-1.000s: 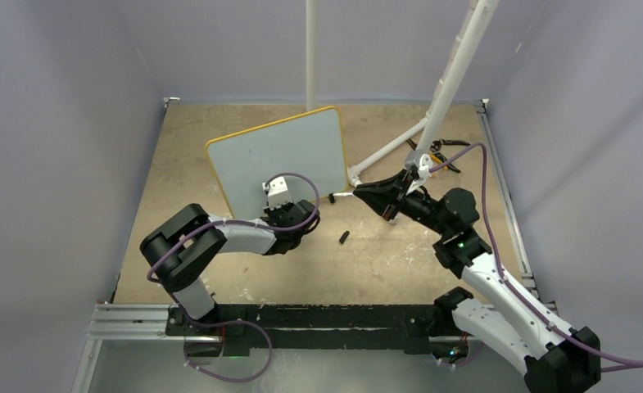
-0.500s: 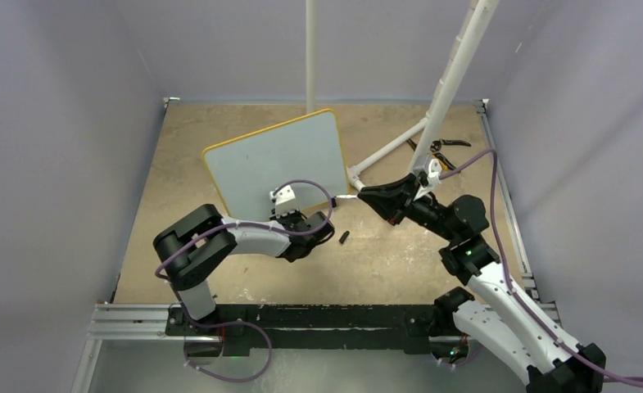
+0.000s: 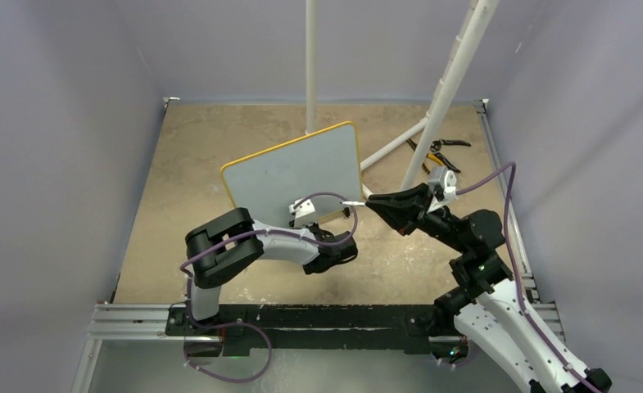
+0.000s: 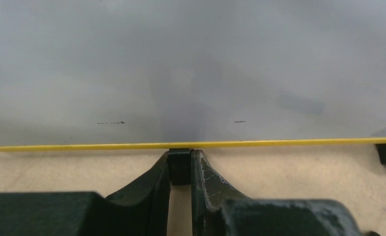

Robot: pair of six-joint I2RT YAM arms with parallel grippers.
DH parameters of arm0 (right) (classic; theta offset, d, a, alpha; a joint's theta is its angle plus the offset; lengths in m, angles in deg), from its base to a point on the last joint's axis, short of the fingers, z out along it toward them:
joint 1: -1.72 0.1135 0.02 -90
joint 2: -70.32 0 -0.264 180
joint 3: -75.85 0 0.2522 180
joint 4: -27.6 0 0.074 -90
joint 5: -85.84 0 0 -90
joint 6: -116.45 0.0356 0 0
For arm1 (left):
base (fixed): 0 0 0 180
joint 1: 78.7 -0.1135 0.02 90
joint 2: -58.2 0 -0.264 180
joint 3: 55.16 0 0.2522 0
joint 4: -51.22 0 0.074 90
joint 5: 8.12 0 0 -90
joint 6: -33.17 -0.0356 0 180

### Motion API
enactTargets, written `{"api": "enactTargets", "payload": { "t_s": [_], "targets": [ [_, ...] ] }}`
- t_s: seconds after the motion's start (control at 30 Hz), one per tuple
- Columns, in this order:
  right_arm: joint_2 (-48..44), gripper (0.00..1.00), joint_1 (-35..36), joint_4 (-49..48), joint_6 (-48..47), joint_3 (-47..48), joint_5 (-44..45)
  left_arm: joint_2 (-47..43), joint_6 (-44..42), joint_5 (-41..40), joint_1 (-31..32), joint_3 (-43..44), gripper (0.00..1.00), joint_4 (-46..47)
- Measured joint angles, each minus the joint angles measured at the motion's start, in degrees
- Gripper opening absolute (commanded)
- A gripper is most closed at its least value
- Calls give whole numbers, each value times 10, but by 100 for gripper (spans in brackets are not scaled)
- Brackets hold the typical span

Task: Write a sentence on the whiteboard
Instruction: Move the whiteboard stand to the center of the board.

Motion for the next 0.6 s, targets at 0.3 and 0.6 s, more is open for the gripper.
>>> {"api": "enactTargets", "payload": {
  "t_s": [0.3,0.6],
  "targets": [
    [-24,0,0,28,-2,0,0,18,20,7,22,34,27,-28],
    [-31,0,0,54,-3,1,2,10,13,27,49,38,52,-16]
  ]
}}
